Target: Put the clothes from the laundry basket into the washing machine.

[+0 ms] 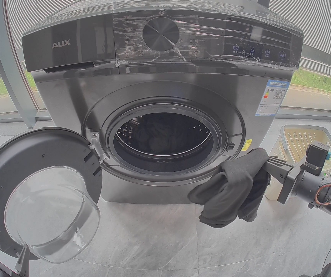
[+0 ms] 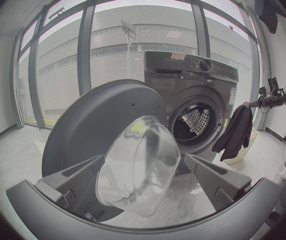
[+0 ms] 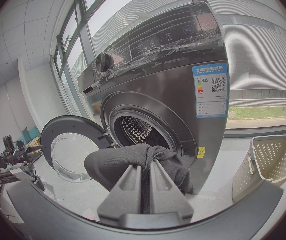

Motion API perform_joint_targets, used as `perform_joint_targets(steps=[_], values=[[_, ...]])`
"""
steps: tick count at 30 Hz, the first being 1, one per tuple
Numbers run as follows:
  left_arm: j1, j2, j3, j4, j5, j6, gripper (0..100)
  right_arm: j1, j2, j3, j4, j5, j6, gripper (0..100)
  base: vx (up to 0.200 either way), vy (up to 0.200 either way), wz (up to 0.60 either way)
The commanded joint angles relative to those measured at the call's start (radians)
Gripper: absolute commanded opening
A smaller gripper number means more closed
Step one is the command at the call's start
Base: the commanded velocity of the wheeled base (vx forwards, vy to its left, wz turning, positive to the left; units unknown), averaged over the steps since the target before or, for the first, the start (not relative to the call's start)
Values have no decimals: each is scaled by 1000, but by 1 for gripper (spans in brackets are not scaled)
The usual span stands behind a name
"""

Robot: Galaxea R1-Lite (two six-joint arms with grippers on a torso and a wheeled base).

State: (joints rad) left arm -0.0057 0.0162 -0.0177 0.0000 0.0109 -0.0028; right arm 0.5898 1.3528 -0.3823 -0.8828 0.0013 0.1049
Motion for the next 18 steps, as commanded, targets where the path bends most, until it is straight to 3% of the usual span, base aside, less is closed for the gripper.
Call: perform_joint_targets(steps=[1,6,9,12,13,15,17,18], values=[[0,-13,18,0,0,0,100,1,2,2,-1,0,-1,0,0,0,0],[0,-13,18,-2,0,0,100,38,11,-13,-4,0,4,0,0,0,0],[1,-15,18,-2,0,6,100,93,34,-38,-4,-6,59,0,0,0,0],[1,-15,18,-2,0,14,100,105,45,-46,-4,-12,75,0,0,0,0],[3,-15,8,-21,-6,29,100,107,55,-52,-4,-14,81,0,0,0,0],[3,5,-102,-71,-55,7,100,110,65,-67,-4,-17,87,0,0,0,0],[-7,76,-225,-74,-137,-6,100,113,77,-84,-5,-23,91,0,0,0,0],[-14,130,-249,-52,-201,-8,100,116,86,-104,-8,-29,101,0,0,0,0]])
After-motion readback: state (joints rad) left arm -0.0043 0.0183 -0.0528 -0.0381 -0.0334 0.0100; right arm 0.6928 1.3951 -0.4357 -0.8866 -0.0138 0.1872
